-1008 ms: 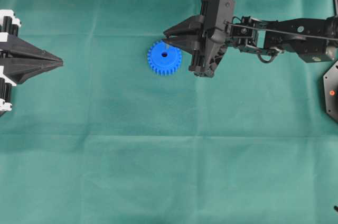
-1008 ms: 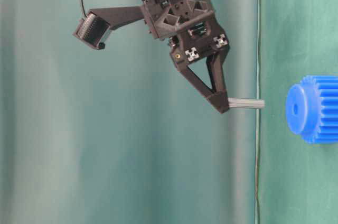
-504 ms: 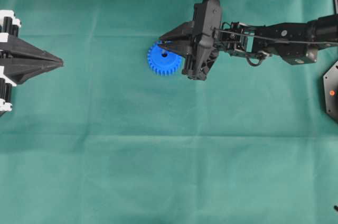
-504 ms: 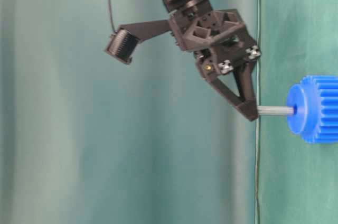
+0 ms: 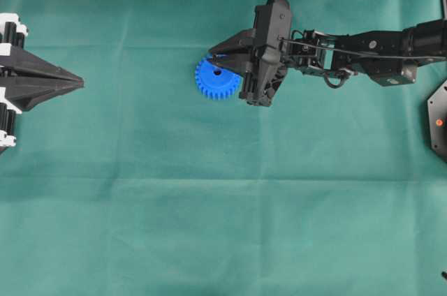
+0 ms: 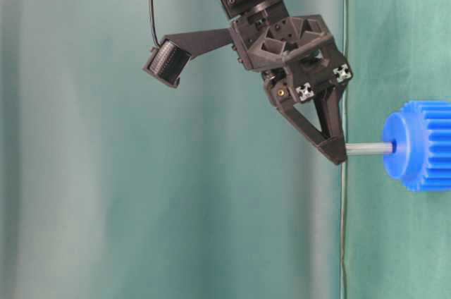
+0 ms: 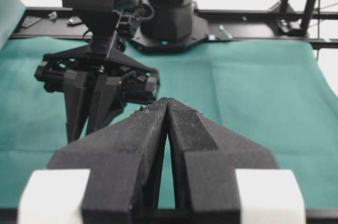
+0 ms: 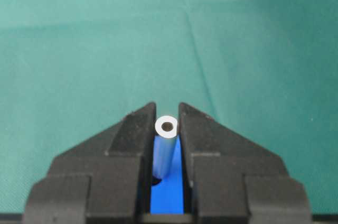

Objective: Insert the shaft placed at a random location into the center hole of the medium gear at another random location.
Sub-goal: 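Align the shaft over the gear's center hole and press it down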

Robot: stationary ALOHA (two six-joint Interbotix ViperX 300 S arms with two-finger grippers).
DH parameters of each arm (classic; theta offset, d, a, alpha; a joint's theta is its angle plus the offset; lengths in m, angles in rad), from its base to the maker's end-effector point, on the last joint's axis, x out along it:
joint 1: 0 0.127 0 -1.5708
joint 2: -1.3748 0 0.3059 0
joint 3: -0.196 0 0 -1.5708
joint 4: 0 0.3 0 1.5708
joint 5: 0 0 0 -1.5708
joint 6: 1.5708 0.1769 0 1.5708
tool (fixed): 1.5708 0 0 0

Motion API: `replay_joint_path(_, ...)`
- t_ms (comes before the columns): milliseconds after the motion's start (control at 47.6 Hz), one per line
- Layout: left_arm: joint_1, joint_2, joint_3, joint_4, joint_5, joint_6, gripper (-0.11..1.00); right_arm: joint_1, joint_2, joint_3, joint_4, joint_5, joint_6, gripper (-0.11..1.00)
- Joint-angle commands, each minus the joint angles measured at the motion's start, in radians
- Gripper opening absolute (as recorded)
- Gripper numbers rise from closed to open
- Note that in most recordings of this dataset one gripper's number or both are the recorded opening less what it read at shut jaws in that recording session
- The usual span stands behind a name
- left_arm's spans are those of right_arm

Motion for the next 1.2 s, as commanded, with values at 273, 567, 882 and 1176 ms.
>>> replay_joint_path(273,-0.002,0.009,-0.014,0.002,-0.005,-0.002,0.00,0.002,-0.095,-0.003,0.002,0.031,-0.012,0.14)
replay_joint_path(567,-0.002,0.009,-0.014,0.002,-0.006,-0.002,0.00,0.011,-0.078,-0.003,0.003,0.028,-0.011,0.14)
replay_joint_path(882,-0.002,0.009,-0.014,0.002,-0.005,-0.002,0.00,0.011,-0.005,-0.008,0.005,-0.014,-0.009,0.14)
replay_joint_path(1176,-0.002,0.009,-0.014,0.003,-0.005,-0.002,0.00,0.011,0.031,-0.003,0.008,-0.041,-0.006,0.14)
